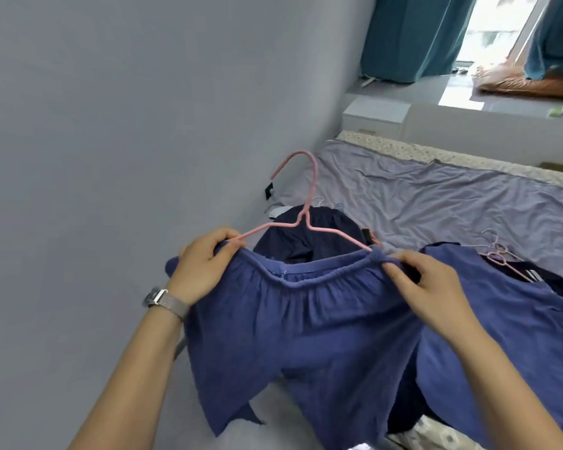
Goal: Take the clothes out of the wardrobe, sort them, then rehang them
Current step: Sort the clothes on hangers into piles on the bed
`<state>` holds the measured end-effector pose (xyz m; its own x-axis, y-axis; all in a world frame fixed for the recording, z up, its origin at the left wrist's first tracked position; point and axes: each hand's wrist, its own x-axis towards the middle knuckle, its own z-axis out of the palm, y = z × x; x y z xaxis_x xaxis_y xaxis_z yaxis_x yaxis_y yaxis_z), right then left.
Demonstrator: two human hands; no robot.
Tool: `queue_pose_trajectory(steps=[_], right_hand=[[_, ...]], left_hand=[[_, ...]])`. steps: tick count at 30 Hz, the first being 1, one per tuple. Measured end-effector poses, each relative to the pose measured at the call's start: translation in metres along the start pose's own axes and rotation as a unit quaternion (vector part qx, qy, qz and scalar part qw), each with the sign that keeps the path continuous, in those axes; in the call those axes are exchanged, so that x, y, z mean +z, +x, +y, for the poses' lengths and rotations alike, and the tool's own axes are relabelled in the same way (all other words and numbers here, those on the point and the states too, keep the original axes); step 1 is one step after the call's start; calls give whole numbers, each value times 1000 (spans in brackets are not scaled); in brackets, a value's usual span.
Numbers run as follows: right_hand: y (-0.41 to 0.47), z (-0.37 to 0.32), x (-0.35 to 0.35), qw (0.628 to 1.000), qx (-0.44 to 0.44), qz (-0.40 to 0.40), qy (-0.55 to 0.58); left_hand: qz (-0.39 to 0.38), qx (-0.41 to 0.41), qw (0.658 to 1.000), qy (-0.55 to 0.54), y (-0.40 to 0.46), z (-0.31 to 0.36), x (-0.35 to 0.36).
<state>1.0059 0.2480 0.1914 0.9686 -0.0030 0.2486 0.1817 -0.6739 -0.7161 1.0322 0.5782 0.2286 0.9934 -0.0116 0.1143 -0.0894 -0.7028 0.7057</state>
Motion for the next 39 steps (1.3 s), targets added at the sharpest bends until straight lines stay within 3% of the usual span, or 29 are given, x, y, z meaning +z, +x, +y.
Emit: queue_pose_trajectory(steps=[7, 13, 20, 26, 30, 39], right_hand=[[95, 15, -17, 996, 17, 73, -57], [162, 59, 9, 997, 52, 30, -42], [252, 77, 32, 990, 44, 80, -106], [263, 132, 103, 967, 210, 85, -113], [265, 174, 158, 944, 319, 20, -81], [281, 254, 249, 920, 384, -65, -51]], left_hand=[[1, 56, 998, -5, 121, 35, 14], [-32, 22, 998, -50, 186, -2, 43], [-74, 46, 990, -109, 309, -39, 70], [-180, 46, 980, -75, 404, -101, 146], [-216, 65, 974, 13, 451, -148, 207], [-231, 66, 967, 89, 518, -224, 346]])
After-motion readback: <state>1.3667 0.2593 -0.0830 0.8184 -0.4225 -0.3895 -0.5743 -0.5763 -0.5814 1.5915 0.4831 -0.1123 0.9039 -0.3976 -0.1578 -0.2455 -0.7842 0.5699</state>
